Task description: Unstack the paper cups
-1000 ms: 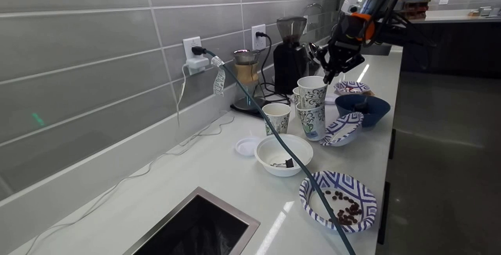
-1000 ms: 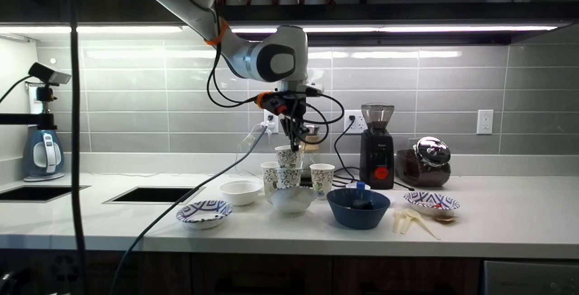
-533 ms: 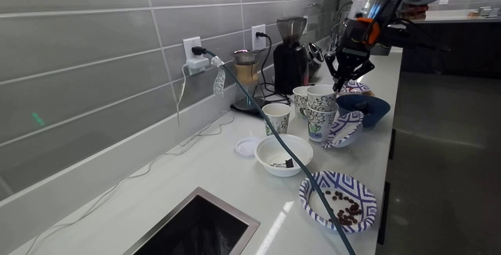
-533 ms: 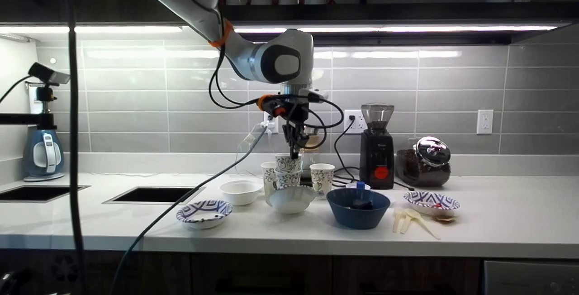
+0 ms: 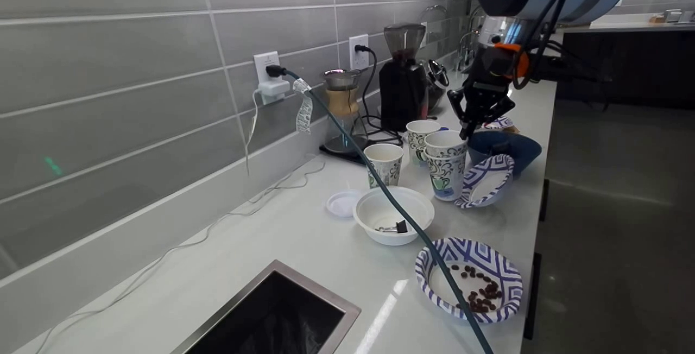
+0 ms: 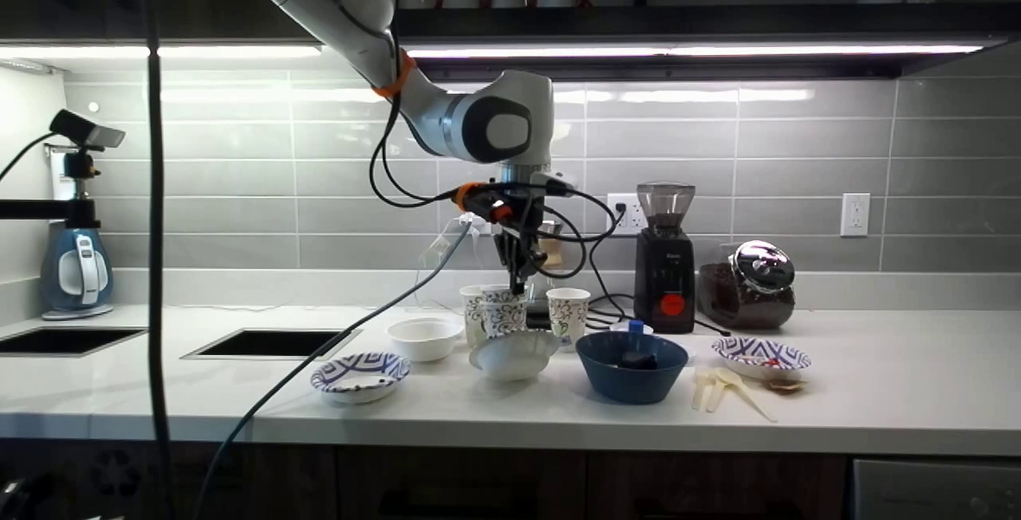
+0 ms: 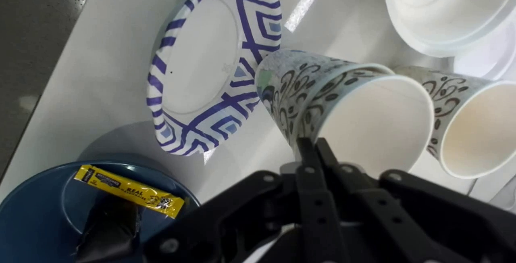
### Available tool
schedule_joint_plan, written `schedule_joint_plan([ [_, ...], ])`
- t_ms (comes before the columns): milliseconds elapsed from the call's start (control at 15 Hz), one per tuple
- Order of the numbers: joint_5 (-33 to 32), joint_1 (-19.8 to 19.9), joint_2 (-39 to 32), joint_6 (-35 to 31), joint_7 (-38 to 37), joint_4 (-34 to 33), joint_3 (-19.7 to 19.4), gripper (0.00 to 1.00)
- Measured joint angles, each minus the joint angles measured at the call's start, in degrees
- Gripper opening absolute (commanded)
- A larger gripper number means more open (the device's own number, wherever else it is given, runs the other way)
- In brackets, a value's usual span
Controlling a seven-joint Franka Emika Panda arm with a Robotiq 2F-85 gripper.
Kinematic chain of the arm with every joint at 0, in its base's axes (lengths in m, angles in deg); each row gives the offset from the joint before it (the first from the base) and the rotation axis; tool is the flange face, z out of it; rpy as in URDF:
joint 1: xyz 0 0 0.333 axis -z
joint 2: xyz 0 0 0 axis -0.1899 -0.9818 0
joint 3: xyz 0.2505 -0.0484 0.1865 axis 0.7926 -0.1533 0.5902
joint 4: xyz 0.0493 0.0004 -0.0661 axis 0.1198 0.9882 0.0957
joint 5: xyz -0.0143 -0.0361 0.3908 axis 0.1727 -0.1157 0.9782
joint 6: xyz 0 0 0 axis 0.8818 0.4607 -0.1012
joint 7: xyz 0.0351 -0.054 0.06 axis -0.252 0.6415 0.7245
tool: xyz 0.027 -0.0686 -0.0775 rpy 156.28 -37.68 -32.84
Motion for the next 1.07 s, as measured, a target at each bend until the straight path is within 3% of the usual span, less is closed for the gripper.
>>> schedule_joint_plan([
  [667,10.0,2.9,-0.3,-2.1,14.0,0.1,3.1,0.01],
  [1067,6.7,3.1,0.2,-2.0,9.6,0.0,2.0,0.01],
])
